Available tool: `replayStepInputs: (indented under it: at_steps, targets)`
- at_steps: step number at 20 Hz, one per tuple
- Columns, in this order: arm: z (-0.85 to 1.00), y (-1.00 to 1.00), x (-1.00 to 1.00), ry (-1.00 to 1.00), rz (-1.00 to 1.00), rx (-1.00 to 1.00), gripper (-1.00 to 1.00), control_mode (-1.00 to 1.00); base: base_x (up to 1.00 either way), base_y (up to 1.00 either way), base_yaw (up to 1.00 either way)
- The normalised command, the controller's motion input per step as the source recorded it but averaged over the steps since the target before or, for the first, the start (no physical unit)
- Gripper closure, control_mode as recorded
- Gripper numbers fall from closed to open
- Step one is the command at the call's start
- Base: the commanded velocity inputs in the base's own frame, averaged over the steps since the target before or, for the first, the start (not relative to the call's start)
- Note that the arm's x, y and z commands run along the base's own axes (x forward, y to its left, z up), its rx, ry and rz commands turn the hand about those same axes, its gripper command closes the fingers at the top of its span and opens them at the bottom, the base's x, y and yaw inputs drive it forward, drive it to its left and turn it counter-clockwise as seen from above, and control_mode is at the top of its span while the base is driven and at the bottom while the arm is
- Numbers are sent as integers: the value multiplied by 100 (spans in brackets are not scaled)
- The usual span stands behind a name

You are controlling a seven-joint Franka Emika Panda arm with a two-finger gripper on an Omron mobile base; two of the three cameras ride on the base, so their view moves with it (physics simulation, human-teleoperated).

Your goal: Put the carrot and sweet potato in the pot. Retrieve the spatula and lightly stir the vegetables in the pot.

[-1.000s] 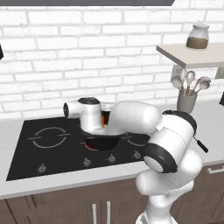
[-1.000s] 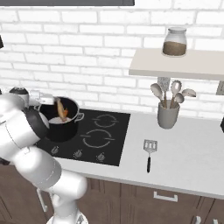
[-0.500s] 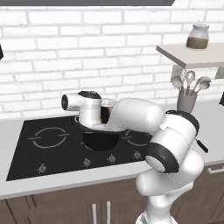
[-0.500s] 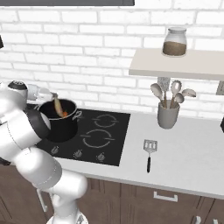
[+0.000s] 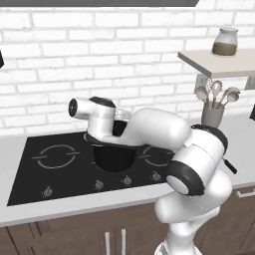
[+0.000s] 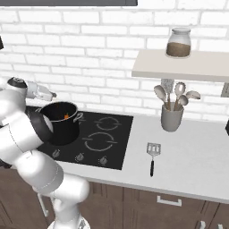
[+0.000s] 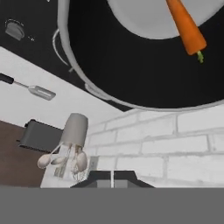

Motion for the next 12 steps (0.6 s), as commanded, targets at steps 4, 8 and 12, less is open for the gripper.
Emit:
replayStepInputs:
  at_steps: [4,8,12]
  targets:
    - [2,-12,2,-1,1,7,100,-100,0,0,0]
    - [45,-39,-36,-3,0,2,100,-100,0,0,0]
    - [38,-74,-67,0,0,2,-100,-100,0,0,0]
